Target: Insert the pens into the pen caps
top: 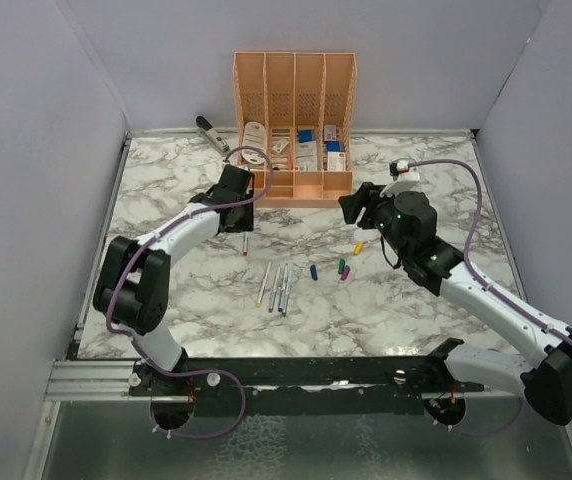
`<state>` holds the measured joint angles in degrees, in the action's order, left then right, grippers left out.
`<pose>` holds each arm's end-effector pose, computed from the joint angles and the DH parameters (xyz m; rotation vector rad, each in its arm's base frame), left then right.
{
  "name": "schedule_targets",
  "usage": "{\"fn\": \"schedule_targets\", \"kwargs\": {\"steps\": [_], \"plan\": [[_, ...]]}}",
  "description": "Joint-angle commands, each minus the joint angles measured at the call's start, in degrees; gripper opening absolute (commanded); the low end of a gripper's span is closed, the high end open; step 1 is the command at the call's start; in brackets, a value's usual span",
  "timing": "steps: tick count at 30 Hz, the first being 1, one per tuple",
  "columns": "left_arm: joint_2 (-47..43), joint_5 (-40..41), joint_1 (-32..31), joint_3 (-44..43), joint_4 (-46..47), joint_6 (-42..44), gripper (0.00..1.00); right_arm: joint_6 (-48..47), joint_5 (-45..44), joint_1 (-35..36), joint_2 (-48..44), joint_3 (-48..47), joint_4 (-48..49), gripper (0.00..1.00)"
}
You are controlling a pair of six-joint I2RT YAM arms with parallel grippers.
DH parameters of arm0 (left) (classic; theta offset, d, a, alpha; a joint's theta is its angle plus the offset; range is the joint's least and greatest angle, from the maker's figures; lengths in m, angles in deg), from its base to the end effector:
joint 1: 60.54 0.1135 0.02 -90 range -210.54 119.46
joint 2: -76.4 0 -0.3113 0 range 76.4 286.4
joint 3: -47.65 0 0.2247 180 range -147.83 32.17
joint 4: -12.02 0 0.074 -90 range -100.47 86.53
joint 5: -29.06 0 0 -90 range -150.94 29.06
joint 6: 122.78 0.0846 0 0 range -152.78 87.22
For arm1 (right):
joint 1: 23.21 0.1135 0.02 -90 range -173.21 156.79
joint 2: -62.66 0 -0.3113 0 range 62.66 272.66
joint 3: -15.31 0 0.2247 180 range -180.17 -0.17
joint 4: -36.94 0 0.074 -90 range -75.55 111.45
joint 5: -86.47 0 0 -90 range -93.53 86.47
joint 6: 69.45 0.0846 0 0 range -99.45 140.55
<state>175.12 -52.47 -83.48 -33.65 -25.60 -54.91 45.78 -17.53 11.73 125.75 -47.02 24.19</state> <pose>0.3474 -0.1335 0.2247 -0.0410 2.5207 -0.1318 0.2212 0.1296 0.3516 0.0215 1.8308 0.5264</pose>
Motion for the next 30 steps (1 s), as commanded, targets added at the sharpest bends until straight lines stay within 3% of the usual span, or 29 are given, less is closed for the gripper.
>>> {"fn": "schedule_targets", "kwargs": {"steps": [1,8,18,25,30], "plan": [[-8.71,-0.13,0.14,1.81,-2.39,0.21,0.41,2.24,-2.96,0.22,1.43,0.67,-1.74,0.66],[-19.02,-2.59,-3.28,9.62,-3.22,-2.83,0.4,6.27,-4.78,-0.51,1.58,3.37,0.19,0.99],[-21.26,-3.41,-12.94,12.83,-7.77,-6.61,0.38,8.32,-7.65,-2.03,5.29,2.65,-2.3,0.95],[-19.42,-4.73,-14.84,14.18,-9.03,-7.91,0.38,9.81,-13.94,-2.11,3.13,5.54,-1.37,0.92],[-15.77,-4.97,-15.67,12.82,-10.5,-7.68,0.38,9.21,-15.51,-2.07,4.61,3.14,-6.54,0.92]]}}
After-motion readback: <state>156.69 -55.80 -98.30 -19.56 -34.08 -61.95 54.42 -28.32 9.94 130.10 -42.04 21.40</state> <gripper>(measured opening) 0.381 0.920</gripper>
